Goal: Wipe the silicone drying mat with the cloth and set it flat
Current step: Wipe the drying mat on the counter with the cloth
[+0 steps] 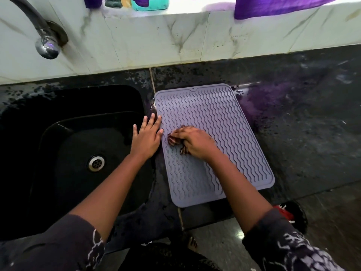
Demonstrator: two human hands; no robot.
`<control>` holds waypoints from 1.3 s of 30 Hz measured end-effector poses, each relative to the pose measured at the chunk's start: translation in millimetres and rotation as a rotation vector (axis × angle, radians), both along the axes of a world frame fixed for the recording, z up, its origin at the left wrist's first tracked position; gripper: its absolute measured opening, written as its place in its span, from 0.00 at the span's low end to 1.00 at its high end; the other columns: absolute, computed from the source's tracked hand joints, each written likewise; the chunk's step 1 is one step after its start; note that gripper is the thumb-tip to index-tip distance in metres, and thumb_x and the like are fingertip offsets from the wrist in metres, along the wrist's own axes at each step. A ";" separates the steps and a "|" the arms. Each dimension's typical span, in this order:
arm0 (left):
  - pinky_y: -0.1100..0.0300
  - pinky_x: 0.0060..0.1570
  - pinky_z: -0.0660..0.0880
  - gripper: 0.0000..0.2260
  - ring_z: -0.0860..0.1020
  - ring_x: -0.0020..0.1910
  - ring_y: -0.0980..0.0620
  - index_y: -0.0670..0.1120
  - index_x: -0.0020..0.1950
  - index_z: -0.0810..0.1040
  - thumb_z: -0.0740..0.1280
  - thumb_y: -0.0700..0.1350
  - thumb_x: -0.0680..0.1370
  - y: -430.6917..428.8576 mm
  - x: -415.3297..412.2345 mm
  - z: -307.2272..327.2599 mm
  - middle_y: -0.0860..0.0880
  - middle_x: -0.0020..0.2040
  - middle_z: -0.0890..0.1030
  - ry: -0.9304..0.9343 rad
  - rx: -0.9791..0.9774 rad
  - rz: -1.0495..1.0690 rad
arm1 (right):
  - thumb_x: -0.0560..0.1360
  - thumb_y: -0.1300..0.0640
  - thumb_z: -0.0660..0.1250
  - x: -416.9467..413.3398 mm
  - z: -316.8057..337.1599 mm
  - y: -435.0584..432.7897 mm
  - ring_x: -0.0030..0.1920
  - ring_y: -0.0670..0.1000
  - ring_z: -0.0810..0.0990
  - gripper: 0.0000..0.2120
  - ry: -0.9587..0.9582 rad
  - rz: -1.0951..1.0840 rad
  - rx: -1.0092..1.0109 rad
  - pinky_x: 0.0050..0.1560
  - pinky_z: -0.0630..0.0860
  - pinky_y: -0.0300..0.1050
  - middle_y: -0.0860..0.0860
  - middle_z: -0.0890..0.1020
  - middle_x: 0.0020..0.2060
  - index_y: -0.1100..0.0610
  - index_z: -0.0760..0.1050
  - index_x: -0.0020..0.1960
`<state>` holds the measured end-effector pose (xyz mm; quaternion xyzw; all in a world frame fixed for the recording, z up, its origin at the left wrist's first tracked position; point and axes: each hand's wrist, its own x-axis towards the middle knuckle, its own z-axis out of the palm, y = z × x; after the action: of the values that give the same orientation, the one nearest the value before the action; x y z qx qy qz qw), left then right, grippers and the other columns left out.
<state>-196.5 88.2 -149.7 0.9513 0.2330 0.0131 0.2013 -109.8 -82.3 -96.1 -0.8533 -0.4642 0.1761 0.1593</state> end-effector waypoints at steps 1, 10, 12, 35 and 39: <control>0.42 0.72 0.41 0.23 0.46 0.77 0.49 0.54 0.77 0.51 0.49 0.54 0.82 -1.4 -1.3 -0.5 0.52 0.78 0.50 0.008 -0.010 0.011 | 0.78 0.61 0.53 -2.6 -4.6 -2.7 0.67 0.51 0.67 0.21 -0.020 0.015 -0.023 0.67 0.63 0.55 0.49 0.72 0.66 0.47 0.68 0.68; 0.42 0.71 0.41 0.22 0.44 0.77 0.49 0.54 0.77 0.50 0.47 0.52 0.82 -10.6 0.5 3.1 0.53 0.78 0.49 0.020 -0.010 0.057 | 0.77 0.57 0.53 -80.4 0.1 -82.4 0.67 0.51 0.63 0.21 -0.042 0.169 -0.101 0.62 0.62 0.54 0.46 0.71 0.66 0.45 0.66 0.68; 0.41 0.72 0.41 0.22 0.45 0.77 0.50 0.54 0.77 0.50 0.47 0.52 0.82 -13.1 1.2 3.7 0.53 0.78 0.49 0.017 -0.003 0.067 | 0.77 0.59 0.54 -72.8 8.7 -84.4 0.63 0.50 0.67 0.20 0.060 0.216 -0.109 0.62 0.65 0.52 0.47 0.74 0.62 0.47 0.70 0.66; 0.41 0.71 0.40 0.23 0.45 0.77 0.51 0.55 0.77 0.51 0.47 0.52 0.82 -18.1 2.1 3.9 0.53 0.78 0.49 0.011 0.011 0.112 | 0.76 0.57 0.54 -98.5 3.5 -108.0 0.60 0.49 0.71 0.19 0.080 0.331 -0.075 0.60 0.67 0.51 0.47 0.77 0.58 0.47 0.71 0.64; 0.41 0.71 0.40 0.23 0.45 0.77 0.50 0.55 0.77 0.51 0.47 0.52 0.82 -17.1 2.2 2.8 0.53 0.78 0.49 0.023 0.016 0.112 | 0.76 0.61 0.57 -75.6 9.5 -89.0 0.59 0.47 0.72 0.18 0.188 0.127 0.126 0.62 0.67 0.46 0.48 0.77 0.59 0.50 0.72 0.65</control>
<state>-194.3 71.1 -146.9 0.9385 0.2881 0.0151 0.1899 -185.4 -171.4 -86.7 -0.7901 -0.5105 0.2354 0.2442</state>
